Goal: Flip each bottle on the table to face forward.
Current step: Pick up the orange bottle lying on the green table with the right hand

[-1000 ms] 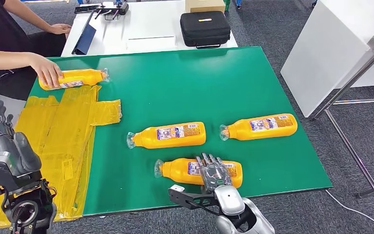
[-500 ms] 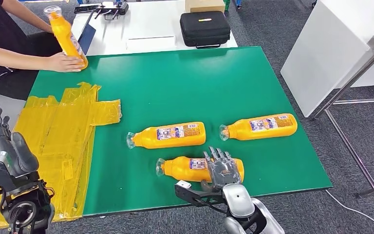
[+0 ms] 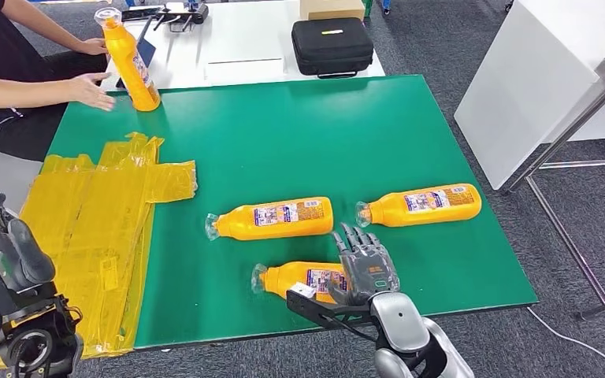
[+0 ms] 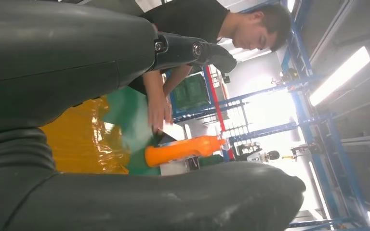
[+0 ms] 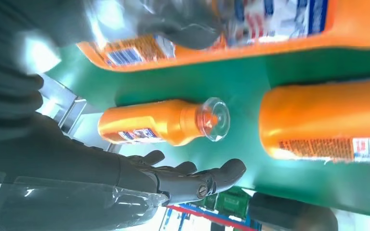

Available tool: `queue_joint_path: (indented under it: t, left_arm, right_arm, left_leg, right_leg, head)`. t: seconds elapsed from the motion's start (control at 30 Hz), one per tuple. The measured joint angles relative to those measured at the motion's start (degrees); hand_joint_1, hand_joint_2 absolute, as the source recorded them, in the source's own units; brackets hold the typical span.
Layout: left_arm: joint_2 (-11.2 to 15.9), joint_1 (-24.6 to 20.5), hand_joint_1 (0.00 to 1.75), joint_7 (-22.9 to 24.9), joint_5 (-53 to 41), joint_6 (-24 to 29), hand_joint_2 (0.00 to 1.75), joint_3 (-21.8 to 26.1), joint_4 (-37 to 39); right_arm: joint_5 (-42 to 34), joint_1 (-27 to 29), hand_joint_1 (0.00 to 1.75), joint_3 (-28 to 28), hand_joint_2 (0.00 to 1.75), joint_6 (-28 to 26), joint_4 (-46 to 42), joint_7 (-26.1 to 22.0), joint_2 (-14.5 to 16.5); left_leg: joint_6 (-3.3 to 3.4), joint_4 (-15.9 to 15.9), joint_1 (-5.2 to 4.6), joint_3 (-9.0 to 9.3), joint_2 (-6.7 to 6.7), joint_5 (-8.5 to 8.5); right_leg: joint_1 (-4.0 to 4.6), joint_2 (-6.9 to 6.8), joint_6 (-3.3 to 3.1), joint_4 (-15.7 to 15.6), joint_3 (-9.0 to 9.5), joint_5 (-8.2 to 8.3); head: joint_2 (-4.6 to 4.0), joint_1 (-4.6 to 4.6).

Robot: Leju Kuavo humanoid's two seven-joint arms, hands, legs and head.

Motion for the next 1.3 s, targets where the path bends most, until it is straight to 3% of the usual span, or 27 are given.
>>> queue_joint_path:
  t: [0.43,1.03,1.07,1.17,1.2,1.3]
  left_arm:
    - [0.79,0.04,0.0,-1.39,2.6,1.31,0.0,0.66,0.02]
    - [1.14,0.1,0.0,-1.51,3.3,1.99,0.0,0.73,0.02]
    - [1.14,0.11,0.0,-1.51,3.3,1.99,0.0,0.74,0.02]
    - [1.15,0.15,0.0,-1.58,3.31,2.01,0.0,0.77,0.02]
    - [1.15,0.19,0.0,-1.63,3.33,2.01,0.0,0.78,0.02]
    - [1.15,0.27,0.0,-1.91,3.46,2.03,0.0,0.82,0.02]
  right_arm:
    - [-4.88,2.84,0.0,-0.04,1.75,3.48,2.42,-0.89,-4.78]
    - [-3.47,0.96,0.0,1.07,1.75,6.31,6.37,0.86,-5.58]
    - [-3.42,0.98,0.12,1.13,1.75,6.39,6.56,0.89,-5.61]
    - [-2.36,0.93,1.43,1.23,1.75,6.51,7.2,1.41,-5.6]
    - [-1.77,0.86,1.75,1.23,1.75,6.45,7.58,1.73,-5.51]
    - [0.07,0.27,1.75,0.94,1.75,5.53,9.54,2.44,-4.84]
  left_leg:
    - [0.01,0.0,0.0,0.0,0.0,-0.01]
    - [0.04,0.0,0.0,0.15,-0.01,-0.03]
    - [0.04,0.0,0.0,0.15,-0.01,-0.03]
    - [0.03,0.0,0.0,0.15,0.0,-0.03]
    - [0.03,0.0,0.0,0.15,0.0,-0.04]
    - [0.03,-0.01,0.01,0.2,0.01,-0.04]
  right_leg:
    - [0.01,0.0,0.0,0.0,0.01,0.0]
    - [0.0,0.0,0.01,-0.01,0.15,-0.01]
    - [0.0,0.0,0.01,-0.01,0.16,-0.01]
    - [0.01,0.01,0.01,-0.01,0.16,-0.02]
    - [0.01,0.01,0.01,-0.01,0.16,-0.02]
    - [0.01,0.01,0.02,-0.01,0.18,-0.03]
  head:
    - [0.0,-0.01]
    - [0.0,0.0]
    - [0.0,0.0]
    - [0.0,-0.01]
    - [0.0,-0.01]
    - [0.0,-0.01]
